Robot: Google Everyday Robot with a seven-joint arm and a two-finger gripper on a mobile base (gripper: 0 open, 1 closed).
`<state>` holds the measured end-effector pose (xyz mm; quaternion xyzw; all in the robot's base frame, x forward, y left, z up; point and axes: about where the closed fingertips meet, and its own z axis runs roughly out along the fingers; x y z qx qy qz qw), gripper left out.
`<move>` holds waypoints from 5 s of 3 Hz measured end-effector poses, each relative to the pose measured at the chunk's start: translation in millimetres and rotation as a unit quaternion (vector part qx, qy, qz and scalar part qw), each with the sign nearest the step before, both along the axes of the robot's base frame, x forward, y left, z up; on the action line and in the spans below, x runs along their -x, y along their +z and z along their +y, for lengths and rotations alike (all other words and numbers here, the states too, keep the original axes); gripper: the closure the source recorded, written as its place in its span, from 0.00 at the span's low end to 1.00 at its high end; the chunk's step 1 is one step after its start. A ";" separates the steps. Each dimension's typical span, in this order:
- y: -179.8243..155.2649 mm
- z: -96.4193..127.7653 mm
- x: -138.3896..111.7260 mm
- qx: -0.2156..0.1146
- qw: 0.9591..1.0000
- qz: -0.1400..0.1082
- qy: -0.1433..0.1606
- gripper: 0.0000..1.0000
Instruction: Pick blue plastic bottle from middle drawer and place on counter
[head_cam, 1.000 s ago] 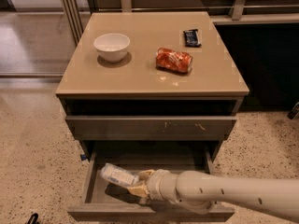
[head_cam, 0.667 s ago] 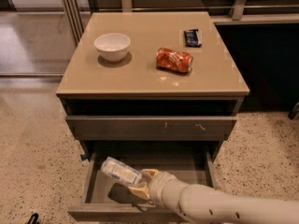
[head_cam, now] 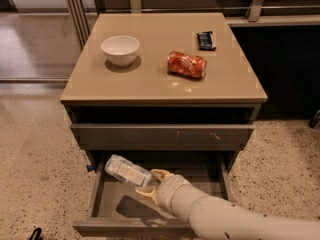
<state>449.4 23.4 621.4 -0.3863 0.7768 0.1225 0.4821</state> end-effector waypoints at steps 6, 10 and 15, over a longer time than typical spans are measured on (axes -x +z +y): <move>199.9 -95.7 -34.4 0.016 0.982 -0.185 -0.024 1.00; 246.5 -81.6 -92.5 0.042 0.982 -0.181 0.038 1.00; 229.8 -93.1 -170.6 0.056 0.991 -0.117 0.014 0.81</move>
Offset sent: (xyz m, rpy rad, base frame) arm -0.0014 -0.0314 0.1002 -0.0239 -0.2367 -0.0119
